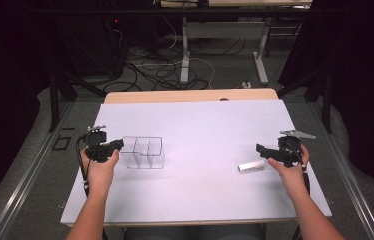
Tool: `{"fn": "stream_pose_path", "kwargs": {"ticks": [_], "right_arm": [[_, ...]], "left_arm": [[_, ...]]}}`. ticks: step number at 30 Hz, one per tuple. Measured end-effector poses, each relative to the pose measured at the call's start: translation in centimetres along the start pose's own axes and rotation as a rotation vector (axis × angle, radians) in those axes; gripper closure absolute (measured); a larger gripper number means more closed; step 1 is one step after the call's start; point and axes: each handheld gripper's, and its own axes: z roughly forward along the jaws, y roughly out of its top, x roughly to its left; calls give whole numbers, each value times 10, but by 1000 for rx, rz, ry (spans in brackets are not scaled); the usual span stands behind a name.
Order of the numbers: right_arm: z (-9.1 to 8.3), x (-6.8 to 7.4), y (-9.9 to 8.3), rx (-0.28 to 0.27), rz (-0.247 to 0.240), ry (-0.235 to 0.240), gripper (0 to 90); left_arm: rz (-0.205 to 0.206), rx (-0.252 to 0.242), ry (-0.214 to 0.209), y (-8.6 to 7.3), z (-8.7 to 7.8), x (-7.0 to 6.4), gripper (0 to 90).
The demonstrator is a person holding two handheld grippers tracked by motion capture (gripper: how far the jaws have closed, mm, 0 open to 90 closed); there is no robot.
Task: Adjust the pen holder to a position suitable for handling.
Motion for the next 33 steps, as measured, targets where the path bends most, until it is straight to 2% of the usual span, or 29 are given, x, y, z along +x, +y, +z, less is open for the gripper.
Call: {"fn": "stream_pose_path", "kwargs": {"ticks": [5,8,14,18,20,23,28,29,33], "right_arm": [[0,1,1,-5,-3,3,85],[1,1,0,-3,-3,4,86],[1,0,0,-4,-2,4,93],[1,0,0,-3,-1,3,95],[1,1,0,-3,-1,4,95],[1,1,0,-2,-1,3,95],[2,2,0,2,-1,6,96],[3,3,1,3,-4,7,96],[4,4,1,2,-6,9,96]], "left_arm": [[2,-28,15,1,-4,5,867],[5,-16,16,0,-2,7,900],[19,23,22,-4,5,6,900],[32,28,49,-6,9,2,900],[21,33,52,-7,10,1,900],[28,30,57,-8,10,0,900],[27,37,34,-10,10,-4,900],[19,25,28,-11,11,-6,900],[40,42,2,-13,12,-15,900]]}}
